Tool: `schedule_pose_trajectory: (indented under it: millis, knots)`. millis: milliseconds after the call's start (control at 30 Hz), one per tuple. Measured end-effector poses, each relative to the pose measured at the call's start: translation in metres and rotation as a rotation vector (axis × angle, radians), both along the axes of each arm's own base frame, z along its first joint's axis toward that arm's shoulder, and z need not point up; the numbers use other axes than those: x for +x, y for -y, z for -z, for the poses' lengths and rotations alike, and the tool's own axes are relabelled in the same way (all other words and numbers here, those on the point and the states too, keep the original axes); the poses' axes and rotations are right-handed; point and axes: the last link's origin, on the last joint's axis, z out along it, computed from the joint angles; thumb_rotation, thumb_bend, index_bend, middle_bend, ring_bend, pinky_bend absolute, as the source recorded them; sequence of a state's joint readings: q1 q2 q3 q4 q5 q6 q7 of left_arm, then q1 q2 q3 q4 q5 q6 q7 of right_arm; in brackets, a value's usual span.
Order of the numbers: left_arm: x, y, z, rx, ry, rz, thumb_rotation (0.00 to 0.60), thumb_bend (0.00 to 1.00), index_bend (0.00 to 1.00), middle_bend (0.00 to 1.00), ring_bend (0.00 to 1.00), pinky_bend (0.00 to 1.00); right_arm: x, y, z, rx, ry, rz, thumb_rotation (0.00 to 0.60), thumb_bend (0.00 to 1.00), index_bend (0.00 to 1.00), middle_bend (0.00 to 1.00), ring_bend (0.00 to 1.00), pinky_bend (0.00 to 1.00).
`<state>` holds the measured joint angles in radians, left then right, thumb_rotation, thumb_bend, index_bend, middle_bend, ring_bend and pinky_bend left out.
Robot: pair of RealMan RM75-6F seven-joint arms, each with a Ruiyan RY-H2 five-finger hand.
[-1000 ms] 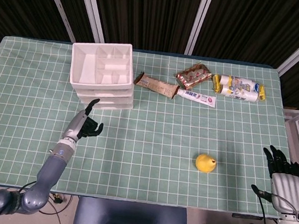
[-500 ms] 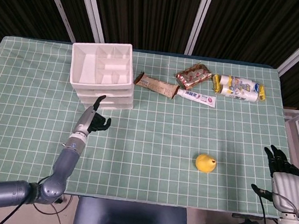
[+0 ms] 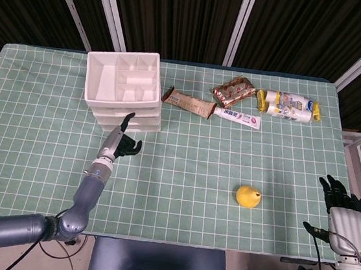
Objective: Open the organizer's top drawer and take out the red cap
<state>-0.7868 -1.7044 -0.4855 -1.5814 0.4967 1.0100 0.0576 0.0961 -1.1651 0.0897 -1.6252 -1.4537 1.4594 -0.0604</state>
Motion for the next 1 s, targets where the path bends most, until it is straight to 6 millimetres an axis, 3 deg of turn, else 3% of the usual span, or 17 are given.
schedule_pose_trajectory:
  millis: [333, 700, 1000]
  knots:
    - [0.0047, -0.0057, 0.0064, 0.007, 0.04, 0.003, 0.6, 0.47, 0.0, 0.98, 0.94, 0.93, -0.0002, 0.0001, 0.0, 0.001, 0.0, 0.005, 0.6, 0.07, 0.0, 0.0, 0.0, 0.23]
    - [0.0075, -0.0058, 0.0083, 0.008, 0.049, 0.023, 0.6, 0.47, 0.13, 0.99, 0.95, 0.94, -0.0005, 0.0, -0.0001, 0.001, 0.001, 0.009, 0.6, 0.07, 0.0, 0.0, 0.0, 0.23]
    - [0.0084, -0.0028, 0.0085, 0.0, 0.05, 0.034, 0.6, 0.47, 0.14, 0.99, 0.95, 0.93, -0.0004, -0.0001, -0.0004, 0.0, 0.003, 0.012, 0.6, 0.07, 0.0, 0.0, 0.0, 0.23]
